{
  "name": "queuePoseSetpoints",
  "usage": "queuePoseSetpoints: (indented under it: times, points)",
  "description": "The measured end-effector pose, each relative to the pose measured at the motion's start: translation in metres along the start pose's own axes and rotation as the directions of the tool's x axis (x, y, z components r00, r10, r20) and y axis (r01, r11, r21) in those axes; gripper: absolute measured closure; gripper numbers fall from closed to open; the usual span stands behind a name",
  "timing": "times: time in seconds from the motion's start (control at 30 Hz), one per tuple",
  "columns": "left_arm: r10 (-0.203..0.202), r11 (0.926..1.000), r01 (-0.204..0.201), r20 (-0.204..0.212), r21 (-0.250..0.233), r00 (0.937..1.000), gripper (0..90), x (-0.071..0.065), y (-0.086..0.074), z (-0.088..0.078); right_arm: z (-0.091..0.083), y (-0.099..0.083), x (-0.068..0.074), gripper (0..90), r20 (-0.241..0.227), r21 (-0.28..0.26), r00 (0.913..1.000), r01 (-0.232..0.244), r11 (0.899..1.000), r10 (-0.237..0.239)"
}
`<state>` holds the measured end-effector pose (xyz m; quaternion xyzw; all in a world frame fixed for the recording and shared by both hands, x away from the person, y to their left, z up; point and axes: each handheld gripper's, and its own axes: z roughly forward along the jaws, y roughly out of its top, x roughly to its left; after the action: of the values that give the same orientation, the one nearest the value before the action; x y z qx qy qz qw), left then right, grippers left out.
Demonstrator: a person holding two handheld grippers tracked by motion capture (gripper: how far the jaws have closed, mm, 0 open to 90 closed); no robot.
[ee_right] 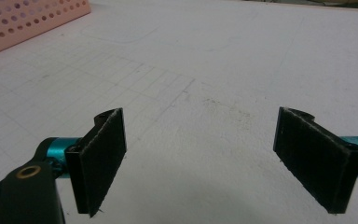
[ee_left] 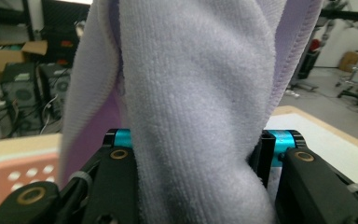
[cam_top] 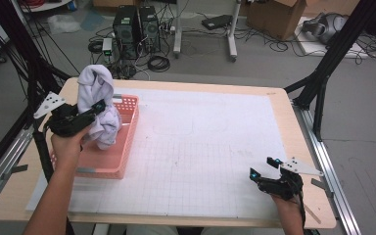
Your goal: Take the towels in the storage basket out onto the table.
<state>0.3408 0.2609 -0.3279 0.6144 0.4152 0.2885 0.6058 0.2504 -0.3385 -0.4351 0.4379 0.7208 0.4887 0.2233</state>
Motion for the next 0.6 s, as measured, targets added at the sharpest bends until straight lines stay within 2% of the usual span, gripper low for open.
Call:
queuePoseSetpoints:
  times: [0.07, 0.13, 0.17, 0.33, 0.43, 0.47, 0.5, 0.53, 0.57, 0.6]
  points:
    - [0.010, 0.9995, -0.010, 0.028, -0.028, 0.9996, 59.0, -0.005, 0.008, -0.001, 0.001, 0.000, 0.001, 15.6, -0.003, 0.002, 1.0000, 0.004, 1.000, -0.004]
    - [0.011, 0.9991, -0.009, 0.035, -0.041, 0.9993, 59.1, -0.007, 0.011, -0.002, 0.001, 0.000, 0.002, 15.6, -0.005, 0.005, 1.0000, 0.007, 1.000, -0.007]
    - [0.015, 0.9983, -0.012, 0.057, -0.058, 0.9982, 59.1, -0.011, 0.017, -0.004, 0.000, 0.000, 0.002, 15.6, -0.006, 0.005, 1.0000, 0.007, 1.000, -0.007]
    - [0.042, 0.9958, -0.034, 0.098, -0.085, 0.9943, 59.2, -0.020, 0.027, -0.006, 0.000, 0.000, 0.001, 15.6, -0.005, 0.000, 1.0000, 0.001, 1.000, -0.001]
    - [0.062, 0.9935, -0.047, 0.143, -0.103, 0.9878, 59.2, -0.026, 0.031, -0.006, 0.000, 0.000, 0.001, 15.6, -0.006, -0.001, 1.0000, 0.004, 1.000, -0.004]
    - [0.069, 0.9932, -0.052, 0.163, -0.104, 0.9842, 59.1, -0.027, 0.033, -0.005, 0.000, 0.001, 0.001, 15.6, -0.007, 0.000, 1.0000, 0.007, 1.000, -0.007]
    - [0.084, 0.9919, -0.063, 0.199, -0.110, 0.9765, 59.1, -0.032, 0.034, -0.003, 0.000, 0.001, 0.001, 15.6, -0.008, 0.000, 0.9999, 0.007, 1.000, -0.007]
    - [0.093, 0.9914, -0.071, 0.216, -0.111, 0.9719, 59.1, -0.034, 0.035, -0.003, 0.000, 0.001, 0.001, 15.6, -0.008, 0.001, 0.9999, 0.007, 1.000, -0.007]
    - [0.093, 0.9914, -0.071, 0.216, -0.111, 0.9719, 59.1, -0.034, 0.035, -0.003, 0.000, 0.001, 0.001, 15.6, -0.008, 0.002, 0.9999, 0.007, 1.000, -0.007]
    - [0.098, 0.9909, -0.073, 0.233, -0.113, 0.9675, 59.1, -0.036, 0.036, -0.002, 0.000, 0.001, 0.001, 15.6, -0.008, 0.002, 0.9999, 0.007, 1.000, -0.007]
